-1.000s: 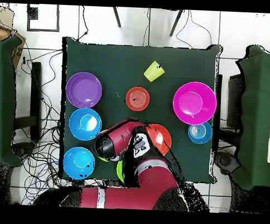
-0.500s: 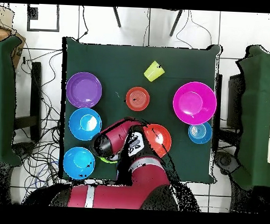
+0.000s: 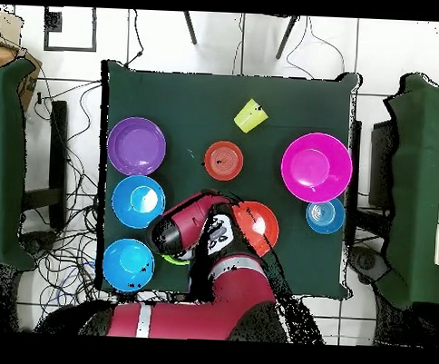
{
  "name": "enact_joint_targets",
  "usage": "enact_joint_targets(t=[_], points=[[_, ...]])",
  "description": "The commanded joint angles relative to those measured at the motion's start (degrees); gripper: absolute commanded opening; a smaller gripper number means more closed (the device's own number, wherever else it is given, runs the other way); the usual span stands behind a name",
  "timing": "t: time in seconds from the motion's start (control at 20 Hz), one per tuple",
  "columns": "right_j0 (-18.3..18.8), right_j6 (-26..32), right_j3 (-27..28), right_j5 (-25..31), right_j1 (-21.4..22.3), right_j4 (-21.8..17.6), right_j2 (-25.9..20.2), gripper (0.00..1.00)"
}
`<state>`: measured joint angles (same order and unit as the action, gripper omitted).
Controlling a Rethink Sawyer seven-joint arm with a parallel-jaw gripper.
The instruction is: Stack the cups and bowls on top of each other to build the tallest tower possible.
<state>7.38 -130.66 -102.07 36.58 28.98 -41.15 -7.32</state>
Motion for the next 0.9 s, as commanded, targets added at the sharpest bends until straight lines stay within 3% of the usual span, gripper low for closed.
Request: enact_joint_targets(t=[0.05, 0.65, 0.7, 0.9], points=[[0.13, -1.86, 4.50, -5.19, -2.39, -0.83, -1.45, 0.00], [3.63, 3.30, 2.66, -1.49, 0.60, 2.16, -4.60, 0.00], [4.06, 3.65, 2.42, -1.27, 0.88, 2.33, -5.05, 1.00], [5.01, 5.20, 2.27, -0.11, 1.44, 2.70, -6.09, 1.00]])
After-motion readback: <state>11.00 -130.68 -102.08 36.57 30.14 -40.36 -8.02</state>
